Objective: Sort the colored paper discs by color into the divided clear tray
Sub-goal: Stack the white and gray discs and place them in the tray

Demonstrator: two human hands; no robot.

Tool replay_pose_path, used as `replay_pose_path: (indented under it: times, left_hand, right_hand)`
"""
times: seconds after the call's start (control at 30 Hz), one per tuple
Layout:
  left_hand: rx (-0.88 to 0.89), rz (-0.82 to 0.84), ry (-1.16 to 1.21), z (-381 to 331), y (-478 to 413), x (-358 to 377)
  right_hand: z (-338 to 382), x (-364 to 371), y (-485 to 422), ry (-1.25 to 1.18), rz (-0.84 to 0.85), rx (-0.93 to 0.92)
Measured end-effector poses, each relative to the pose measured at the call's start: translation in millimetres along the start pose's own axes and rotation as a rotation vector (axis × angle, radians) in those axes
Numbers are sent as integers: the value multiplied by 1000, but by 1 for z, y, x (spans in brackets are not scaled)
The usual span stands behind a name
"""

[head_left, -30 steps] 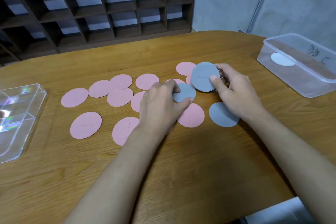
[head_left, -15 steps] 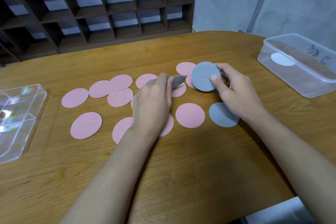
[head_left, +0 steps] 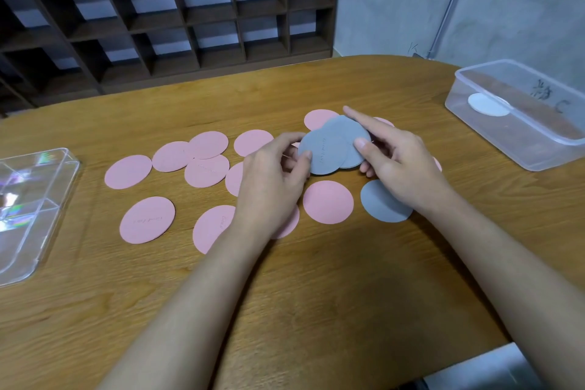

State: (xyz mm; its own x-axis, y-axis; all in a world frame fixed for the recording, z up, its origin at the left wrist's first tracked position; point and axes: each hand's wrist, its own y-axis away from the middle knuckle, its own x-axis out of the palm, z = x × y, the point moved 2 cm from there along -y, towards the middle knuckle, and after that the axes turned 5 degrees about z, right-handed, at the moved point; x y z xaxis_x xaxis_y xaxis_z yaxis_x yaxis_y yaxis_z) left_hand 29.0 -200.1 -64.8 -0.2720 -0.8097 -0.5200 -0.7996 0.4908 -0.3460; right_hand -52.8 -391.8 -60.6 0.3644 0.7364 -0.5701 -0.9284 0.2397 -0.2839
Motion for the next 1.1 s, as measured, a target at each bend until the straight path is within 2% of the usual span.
replay_pose_path:
  times: [0.1, 0.37, 0.53, 0.7, 0.9, 1.1]
  left_hand:
    - [0, 7, -22, -1, 1, 0]
    - [-94, 21, 140, 1, 2, 2]
    - [-89, -25, 101, 4, 1, 2]
    - [-60, -60, 73, 2, 3, 4]
    - [-17, -100, -13, -3, 3, 7]
    - [64, -74, -121, -6, 6, 5]
  right_hand:
    - [2, 2, 1, -18, 28, -8]
    - [1, 8, 3, 5, 117, -91]
    - [4, 8, 5, 130, 144, -146]
    - [7, 14, 6, 274, 222, -41]
    - [2, 11, 1, 314, 143, -96]
    - [-5, -2, -1, 166, 80, -64]
